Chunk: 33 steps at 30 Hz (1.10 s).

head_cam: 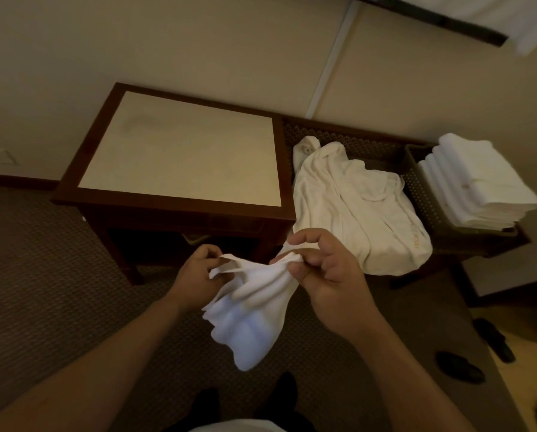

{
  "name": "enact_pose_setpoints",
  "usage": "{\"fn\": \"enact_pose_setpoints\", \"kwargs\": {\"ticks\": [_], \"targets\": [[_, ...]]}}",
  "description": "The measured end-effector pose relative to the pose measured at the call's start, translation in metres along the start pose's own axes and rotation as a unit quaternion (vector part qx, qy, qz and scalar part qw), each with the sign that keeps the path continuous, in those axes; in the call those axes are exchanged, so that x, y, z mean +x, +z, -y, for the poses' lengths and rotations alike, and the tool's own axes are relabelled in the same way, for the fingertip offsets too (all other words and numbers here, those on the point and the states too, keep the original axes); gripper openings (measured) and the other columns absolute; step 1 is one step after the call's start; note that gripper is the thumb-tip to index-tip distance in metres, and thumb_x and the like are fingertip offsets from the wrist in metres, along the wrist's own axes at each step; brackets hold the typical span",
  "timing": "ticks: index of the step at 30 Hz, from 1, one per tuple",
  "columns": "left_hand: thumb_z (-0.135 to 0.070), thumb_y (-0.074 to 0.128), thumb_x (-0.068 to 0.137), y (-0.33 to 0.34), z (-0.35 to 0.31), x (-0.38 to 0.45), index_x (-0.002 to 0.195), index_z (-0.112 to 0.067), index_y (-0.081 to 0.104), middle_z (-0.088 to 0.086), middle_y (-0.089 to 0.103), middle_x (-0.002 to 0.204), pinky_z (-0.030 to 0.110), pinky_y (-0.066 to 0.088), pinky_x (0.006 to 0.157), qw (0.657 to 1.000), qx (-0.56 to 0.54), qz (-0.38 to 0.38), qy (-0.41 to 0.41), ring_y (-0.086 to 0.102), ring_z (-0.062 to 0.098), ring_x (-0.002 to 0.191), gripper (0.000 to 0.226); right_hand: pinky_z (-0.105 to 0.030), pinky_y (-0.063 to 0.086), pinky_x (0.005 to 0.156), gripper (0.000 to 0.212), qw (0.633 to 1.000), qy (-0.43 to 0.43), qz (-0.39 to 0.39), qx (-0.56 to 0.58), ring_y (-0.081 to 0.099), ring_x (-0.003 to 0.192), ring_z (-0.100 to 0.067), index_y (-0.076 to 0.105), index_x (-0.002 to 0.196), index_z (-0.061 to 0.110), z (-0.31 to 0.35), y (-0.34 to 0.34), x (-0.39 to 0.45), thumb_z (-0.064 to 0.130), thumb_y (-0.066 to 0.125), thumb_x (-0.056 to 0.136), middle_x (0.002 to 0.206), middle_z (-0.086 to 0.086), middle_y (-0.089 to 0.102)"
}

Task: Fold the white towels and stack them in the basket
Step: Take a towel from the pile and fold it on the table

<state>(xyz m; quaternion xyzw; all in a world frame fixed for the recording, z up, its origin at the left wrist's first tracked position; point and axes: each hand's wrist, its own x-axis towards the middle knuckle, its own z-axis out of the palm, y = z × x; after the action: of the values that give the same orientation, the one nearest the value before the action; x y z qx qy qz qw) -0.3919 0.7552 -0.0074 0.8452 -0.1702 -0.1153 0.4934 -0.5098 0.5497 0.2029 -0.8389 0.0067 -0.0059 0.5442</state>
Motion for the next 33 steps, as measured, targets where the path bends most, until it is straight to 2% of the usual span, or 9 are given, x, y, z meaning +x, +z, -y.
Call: {"fn": "enact_pose_setpoints", "kwargs": {"ticks": [4,8,11,16,19,23,26,29,33], "targets": [[-0.01,0.067,0.095,0.002,-0.001,0.001,0.104,-0.025,0.067,0.002,0.061,0.12,0.046,0.054,0.096,0.982,-0.119,-0.123,-0.075,0.062,0.02,0.109,0.018,-0.029,0.054,0.09,0.028,0.998,-0.003,-0.025,0.052,0.07,0.103,-0.018,0.056,0.116,0.015,0.003,-0.005,0.002,-0.006,0.055,0.098,0.098,-0.002,0.078],[-0.033,0.061,0.096,0.007,-0.001,-0.004,0.114,-0.02,0.076,-0.011,0.064,0.116,0.023,0.046,0.088,0.998,0.056,-0.012,0.011,0.058,0.007,0.104,0.027,-0.019,0.052,0.086,0.029,0.996,-0.012,-0.055,0.075,0.071,0.1,-0.015,0.058,0.113,0.015,0.007,-0.007,0.003,-0.008,0.056,0.096,0.097,-0.002,0.078],[-0.046,0.055,0.097,0.017,0.015,-0.008,0.098,-0.022,0.076,-0.008,0.069,0.095,0.034,0.052,0.08,0.987,0.153,0.051,-0.006,0.065,0.016,0.091,0.032,-0.016,0.051,0.084,0.024,0.99,-0.035,-0.095,0.095,0.072,0.094,-0.011,0.059,0.109,0.012,0.014,-0.009,0.004,-0.007,0.055,0.096,0.092,-0.001,0.078],[-0.023,0.058,0.101,-0.002,0.033,-0.007,0.083,-0.022,0.066,-0.003,0.061,0.085,0.032,0.045,0.074,0.987,0.147,-0.037,-0.046,0.058,0.014,0.079,0.019,-0.031,0.053,0.089,0.021,0.944,-0.015,-0.315,0.097,0.066,0.09,-0.013,0.061,0.103,0.02,0.002,-0.035,0.014,0.001,0.053,0.1,0.091,-0.006,0.07],[-0.018,0.054,0.103,-0.013,0.004,-0.007,0.087,-0.02,0.062,-0.008,0.053,0.089,0.022,0.04,0.072,0.995,0.097,0.016,-0.01,0.053,0.005,0.081,0.018,-0.02,0.049,0.075,0.022,0.917,0.014,-0.397,-0.041,0.055,0.073,0.005,0.059,0.11,0.017,-0.012,-0.05,0.02,0.003,0.044,0.103,0.089,0.0,0.06],[-0.022,0.048,0.106,-0.025,-0.065,-0.011,0.09,-0.022,0.059,-0.007,0.054,0.094,0.03,0.048,0.077,0.989,0.06,0.123,0.048,0.053,0.005,0.084,0.019,-0.028,0.043,0.055,0.027,0.967,0.049,-0.165,-0.189,0.049,0.051,-0.004,0.049,0.127,0.045,-0.02,-0.046,0.023,0.036,0.051,0.101,0.059,0.004,0.051],[-0.02,0.053,0.104,-0.03,-0.119,-0.008,0.091,-0.014,0.063,-0.002,0.058,0.094,0.033,0.051,0.08,0.982,-0.01,0.175,0.074,0.057,0.012,0.086,0.017,-0.024,0.048,0.071,0.086,0.941,0.063,0.122,-0.31,0.059,0.079,0.003,0.026,0.149,0.049,-0.025,-0.012,0.03,0.073,0.065,0.075,0.094,0.018,0.064],[-0.018,0.062,0.1,-0.037,-0.145,-0.006,0.093,-0.012,0.072,-0.004,0.064,0.098,0.029,0.054,0.084,0.974,-0.075,0.182,0.109,0.063,0.014,0.093,0.014,-0.036,0.052,0.072,0.045,0.94,0.018,0.111,-0.323,0.064,0.083,-0.009,0.063,0.117,0.029,-0.042,0.008,0.039,0.057,0.07,0.083,0.094,0.009,0.069],[-0.038,0.067,0.095,-0.046,-0.126,-0.012,0.096,-0.017,0.077,-0.007,0.065,0.096,0.027,0.053,0.072,0.983,-0.06,0.109,0.137,0.064,0.016,0.085,0.023,-0.035,0.043,0.056,0.032,0.969,-0.001,0.05,-0.241,0.055,0.061,-0.014,0.058,0.075,0.023,-0.048,0.009,0.036,0.049,0.073,0.087,0.065,0.003,0.058]]}}
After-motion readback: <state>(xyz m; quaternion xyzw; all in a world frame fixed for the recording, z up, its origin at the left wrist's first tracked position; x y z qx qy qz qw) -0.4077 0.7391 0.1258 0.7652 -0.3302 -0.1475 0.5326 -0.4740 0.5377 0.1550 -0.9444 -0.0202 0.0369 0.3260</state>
